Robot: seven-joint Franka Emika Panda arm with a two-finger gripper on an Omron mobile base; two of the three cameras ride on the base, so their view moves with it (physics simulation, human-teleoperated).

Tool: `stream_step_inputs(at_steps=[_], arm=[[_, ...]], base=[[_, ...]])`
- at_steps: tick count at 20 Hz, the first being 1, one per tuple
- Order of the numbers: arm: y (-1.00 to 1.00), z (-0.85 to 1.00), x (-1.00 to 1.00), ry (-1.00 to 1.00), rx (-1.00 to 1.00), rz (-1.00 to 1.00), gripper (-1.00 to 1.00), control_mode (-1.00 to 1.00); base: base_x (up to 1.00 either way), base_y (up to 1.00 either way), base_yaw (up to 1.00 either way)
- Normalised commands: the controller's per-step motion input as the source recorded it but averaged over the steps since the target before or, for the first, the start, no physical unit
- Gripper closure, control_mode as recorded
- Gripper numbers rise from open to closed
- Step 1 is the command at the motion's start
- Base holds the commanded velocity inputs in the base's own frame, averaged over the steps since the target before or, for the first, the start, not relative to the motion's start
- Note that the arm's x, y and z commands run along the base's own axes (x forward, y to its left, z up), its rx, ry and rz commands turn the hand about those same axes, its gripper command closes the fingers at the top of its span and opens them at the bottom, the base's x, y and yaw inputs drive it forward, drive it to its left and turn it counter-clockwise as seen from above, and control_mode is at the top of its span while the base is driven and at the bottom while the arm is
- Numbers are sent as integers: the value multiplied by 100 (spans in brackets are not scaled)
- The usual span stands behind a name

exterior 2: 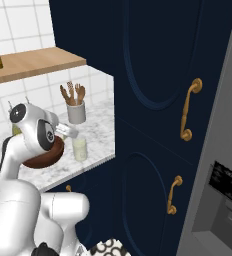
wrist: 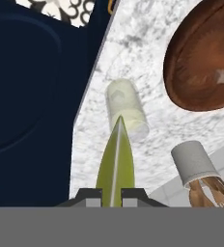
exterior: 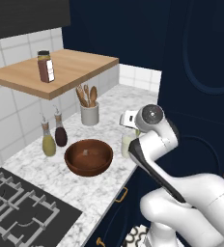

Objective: Grab a lemon wedge from the fridge and one ice cube from the ice bowl, and put them in the glass of lemonade.

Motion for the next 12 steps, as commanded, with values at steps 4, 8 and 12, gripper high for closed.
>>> stream_step_inputs(at_steps=[4, 8, 12], arm=[[0, -14, 25, 0, 0, -2, 100, -100], [0, -17, 29, 0, 0, -3, 100, -100], [0, -20, 29, 0, 0, -4, 100, -100]], base=[[0, 0, 0], [0, 0, 0], [0, 0, 0]])
